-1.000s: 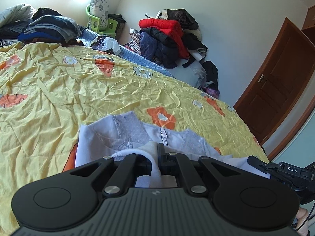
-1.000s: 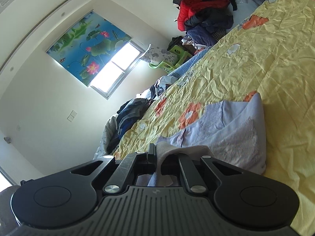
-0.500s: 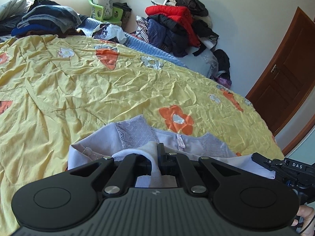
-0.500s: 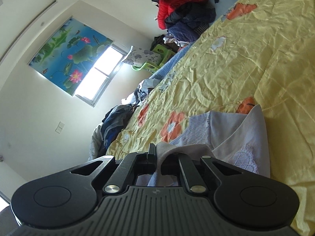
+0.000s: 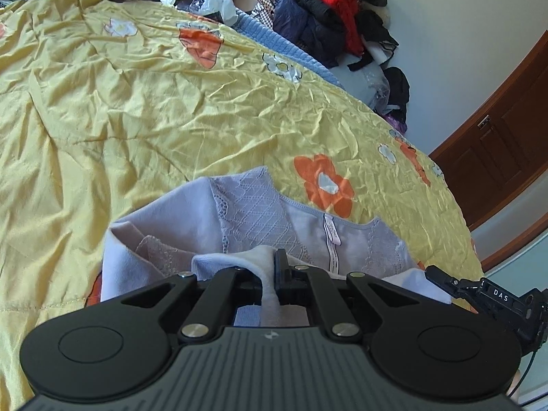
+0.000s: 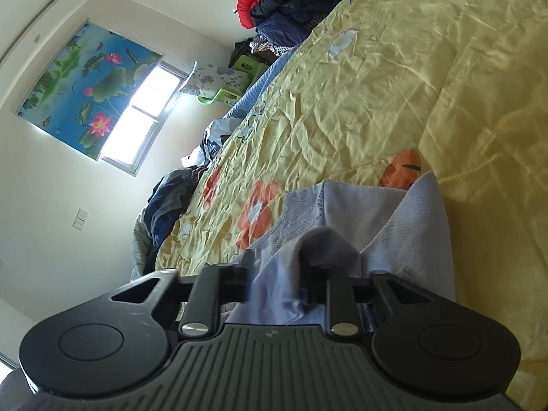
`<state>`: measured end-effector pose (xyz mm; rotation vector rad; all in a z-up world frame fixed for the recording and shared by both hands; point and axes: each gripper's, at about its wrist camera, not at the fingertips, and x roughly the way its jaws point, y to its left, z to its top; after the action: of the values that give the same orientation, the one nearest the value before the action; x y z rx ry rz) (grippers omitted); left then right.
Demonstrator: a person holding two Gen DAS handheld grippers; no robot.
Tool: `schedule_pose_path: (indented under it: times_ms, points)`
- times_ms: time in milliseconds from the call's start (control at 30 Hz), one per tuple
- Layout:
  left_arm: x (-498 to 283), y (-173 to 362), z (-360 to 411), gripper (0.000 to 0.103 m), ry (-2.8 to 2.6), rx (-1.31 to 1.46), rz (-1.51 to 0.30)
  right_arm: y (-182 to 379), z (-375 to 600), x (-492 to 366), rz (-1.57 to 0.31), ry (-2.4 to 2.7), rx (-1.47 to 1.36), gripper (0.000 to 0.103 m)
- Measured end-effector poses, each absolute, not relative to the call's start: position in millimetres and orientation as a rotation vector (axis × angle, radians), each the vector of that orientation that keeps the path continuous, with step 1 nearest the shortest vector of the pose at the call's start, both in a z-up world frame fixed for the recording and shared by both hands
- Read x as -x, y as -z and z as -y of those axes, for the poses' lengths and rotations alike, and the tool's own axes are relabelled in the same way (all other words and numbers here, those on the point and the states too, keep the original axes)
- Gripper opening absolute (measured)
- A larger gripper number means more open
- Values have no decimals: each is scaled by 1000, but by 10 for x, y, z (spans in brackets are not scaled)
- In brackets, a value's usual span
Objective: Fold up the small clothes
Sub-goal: 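Lay the hem over the collar and open both grippers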
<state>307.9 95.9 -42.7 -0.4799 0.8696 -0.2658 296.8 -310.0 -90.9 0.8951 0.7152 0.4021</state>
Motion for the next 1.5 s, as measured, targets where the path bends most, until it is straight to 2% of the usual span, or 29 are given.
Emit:
schedule_pose_path:
  times_ms: [267,333,400,667,767,833,867,900,933,1033,1067,1100,1233,1500]
  points:
    - [-2993,509,-1027,5,307,545,-926,867,3014,-2837,-759,-461,-812,34]
    - [-2974,492,-1017,5,328,546,-913,832,2986,-2829,-762,-460,-781,21]
    - [-2981,456,-1019,5,325,550,-894,808,2970,-2856,-760,-461,-768,14]
    - [-3341,462,-1247,5,274,797,-844,840,3069,-3194,-714,-433,-911,14]
    - [-3488,602,-1333,5,205,919,-875,914,3103,-3334,-706,-387,-985,19]
    - [-3548,702,-1376,5,175,989,-918,960,3117,-3406,-705,-355,-1031,36]
    - [-3553,738,-1391,7,169,1009,-931,975,3120,-3424,-701,-341,-1044,53]
    - [-3554,759,-1401,12,166,1025,-940,984,3119,-3436,-692,-338,-1046,60]
    - [-3548,775,-1412,15,168,1037,-945,988,3112,-3445,-685,-336,-1041,60]
    - [-3533,798,-1500,50,189,1111,-934,990,3103,-3459,-680,-336,-1029,60]
    - [-3524,799,-1546,67,194,1160,-916,991,3104,-3463,-676,-336,-1029,60]
    - [-3513,796,-1592,71,198,1212,-888,992,3107,-3469,-674,-335,-1027,61]
    - [-3520,730,-1733,71,194,1307,-810,1008,3100,-3504,-667,-323,-1020,61]
    - [-3486,589,-1808,71,141,1267,-758,934,3052,-3585,-615,-291,-995,66]
